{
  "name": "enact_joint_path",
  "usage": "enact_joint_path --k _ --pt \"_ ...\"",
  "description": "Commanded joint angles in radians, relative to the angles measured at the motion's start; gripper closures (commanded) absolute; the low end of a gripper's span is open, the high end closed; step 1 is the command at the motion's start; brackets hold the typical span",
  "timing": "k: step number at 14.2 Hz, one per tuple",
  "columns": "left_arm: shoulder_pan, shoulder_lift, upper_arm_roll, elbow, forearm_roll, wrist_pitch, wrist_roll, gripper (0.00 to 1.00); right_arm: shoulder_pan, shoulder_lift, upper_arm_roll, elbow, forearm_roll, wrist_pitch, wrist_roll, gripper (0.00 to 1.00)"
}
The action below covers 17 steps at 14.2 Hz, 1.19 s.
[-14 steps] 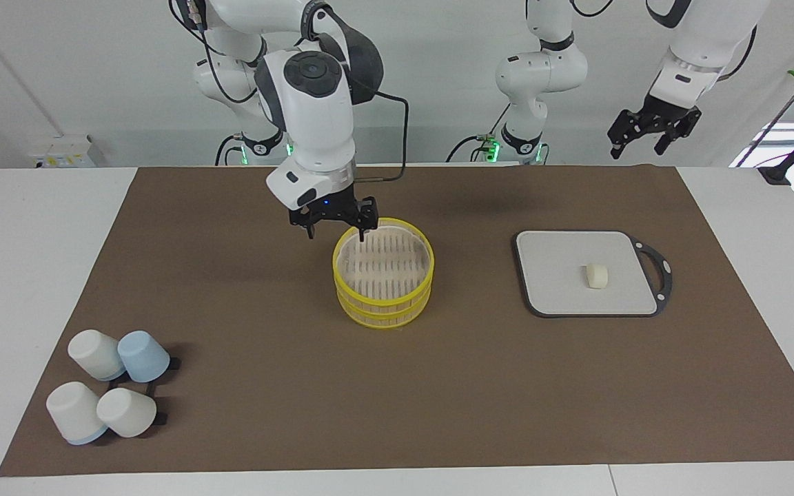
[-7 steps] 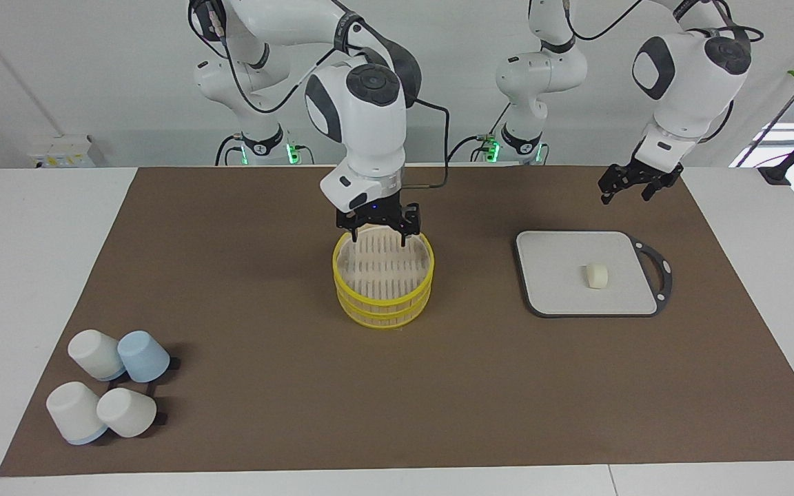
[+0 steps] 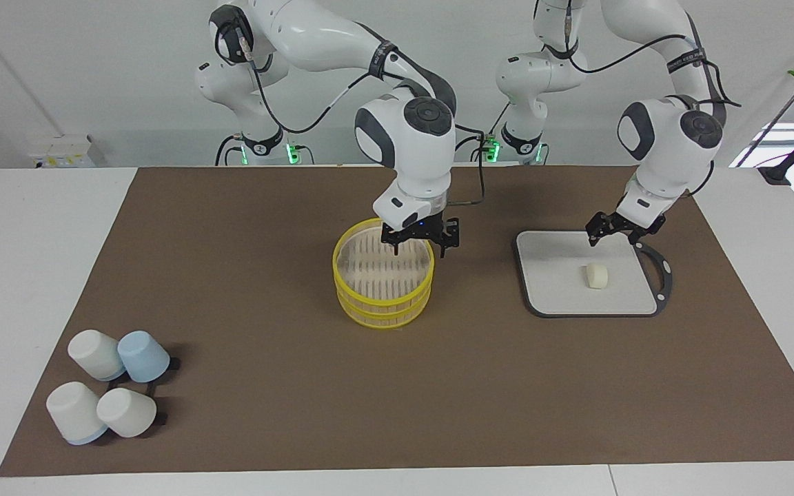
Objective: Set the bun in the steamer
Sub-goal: 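Grasp the steamer lid with the right gripper while the left gripper reaches the bun, then close the left gripper on the bun on the cutting board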
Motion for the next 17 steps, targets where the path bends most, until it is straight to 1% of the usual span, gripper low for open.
enact_joint_path --k 1,3,5,6,7,8,9,10,11,12,13,14,15,17 --pt "-0.003 0.069 0.002 0.041 0.011 0.045 0.048 0.0 0.022 0.052 -0.003 0.034 0.005 0.023 0.032 0.0" --pt "-0.003 0.104 0.001 0.042 0.01 0.057 0.046 0.0 0.029 0.07 -0.003 0.032 0.003 0.045 0.04 0.0" --pt "-0.003 0.138 0.001 0.054 0.01 0.077 0.046 0.0 0.03 0.072 -0.003 0.029 0.003 0.053 0.049 0.0" --pt "-0.004 0.167 0.001 0.073 0.01 0.074 0.046 0.0 0.032 0.072 -0.003 0.029 0.003 0.053 0.058 0.08" --pt "-0.007 0.18 -0.001 0.074 0.01 0.077 0.046 0.0 0.032 0.07 -0.003 0.028 0.005 0.053 0.063 0.41" --pt "-0.013 0.181 -0.001 0.076 0.01 0.076 0.046 0.0 0.03 0.07 -0.003 0.028 0.005 0.045 0.063 0.89" --pt "-0.015 0.181 -0.001 0.077 0.01 0.068 0.046 0.0 0.03 0.07 -0.003 0.029 0.0 0.042 0.064 1.0" --pt "-0.018 0.181 -0.001 0.077 0.01 0.065 0.045 0.02 0.03 0.069 -0.003 0.029 -0.009 0.042 0.063 1.0" --pt "-0.02 0.181 -0.001 0.077 0.008 0.062 0.043 0.17 0.029 0.069 -0.003 0.029 -0.012 0.045 0.063 1.0" --pt "-0.02 0.181 -0.001 0.08 0.008 0.063 0.042 0.28 0.029 0.07 -0.003 0.029 -0.007 0.051 0.063 1.0" --pt "-0.018 0.183 -0.001 0.088 0.008 0.063 0.043 0.31 0.027 0.07 -0.003 0.029 -0.009 0.054 0.061 1.0" --pt "-0.017 0.189 -0.001 0.093 0.008 0.066 0.043 0.32 0.022 0.07 -0.003 0.029 -0.007 0.062 0.055 1.0" --pt "-0.015 0.19 -0.001 0.093 0.008 0.066 0.043 0.38 0.025 0.07 -0.003 0.028 -0.006 0.068 0.055 1.0" --pt "-0.015 0.191 -0.001 0.091 0.008 0.063 0.043 0.62 0.025 0.069 -0.003 0.028 -0.006 0.056 0.055 1.0"
